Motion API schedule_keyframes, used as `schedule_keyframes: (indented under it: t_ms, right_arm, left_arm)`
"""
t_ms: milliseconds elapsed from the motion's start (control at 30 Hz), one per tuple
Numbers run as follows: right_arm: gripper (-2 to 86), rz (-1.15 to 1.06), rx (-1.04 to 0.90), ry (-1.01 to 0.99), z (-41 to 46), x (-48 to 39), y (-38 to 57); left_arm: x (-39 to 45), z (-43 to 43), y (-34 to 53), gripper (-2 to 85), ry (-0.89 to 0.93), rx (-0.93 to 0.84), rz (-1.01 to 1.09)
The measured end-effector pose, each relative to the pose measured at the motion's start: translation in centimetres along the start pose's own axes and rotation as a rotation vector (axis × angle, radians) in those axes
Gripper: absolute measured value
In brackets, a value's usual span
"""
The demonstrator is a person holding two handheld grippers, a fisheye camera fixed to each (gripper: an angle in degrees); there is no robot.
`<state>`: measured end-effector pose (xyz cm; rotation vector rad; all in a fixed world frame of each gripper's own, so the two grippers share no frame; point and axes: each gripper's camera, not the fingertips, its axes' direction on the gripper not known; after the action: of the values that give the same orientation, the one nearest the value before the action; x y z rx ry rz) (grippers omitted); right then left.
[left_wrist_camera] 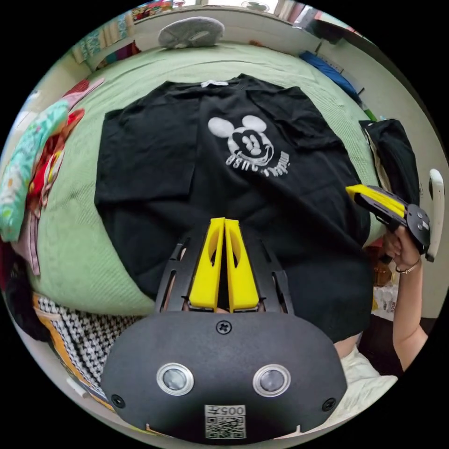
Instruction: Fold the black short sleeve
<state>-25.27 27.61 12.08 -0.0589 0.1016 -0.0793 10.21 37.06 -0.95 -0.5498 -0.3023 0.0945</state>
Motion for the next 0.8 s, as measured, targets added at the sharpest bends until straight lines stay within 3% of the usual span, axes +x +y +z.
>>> schedule_keyframes:
  t_ms: [300,533,800]
  right_arm:
    - [-0.9,0.098,-0.035,0.057,1.8,-3.3,3.0]
    - [-0.9,0.035,-0.037,0.173,2.8,-6.6,3.7]
    - [-1.2,0.077,-0.036,0.136,3.0,-7.2,4.4]
  left_arm:
    - [1.4,-1.2,4.0,-0.3,-0.076,0.036,-0.007]
    - [2.3,-2.8,5.6,-0.1,-0.104,0.039,0.006]
    - [2.4,-4.7,7.4,-0.2,-0.09,0.065,-0.035]
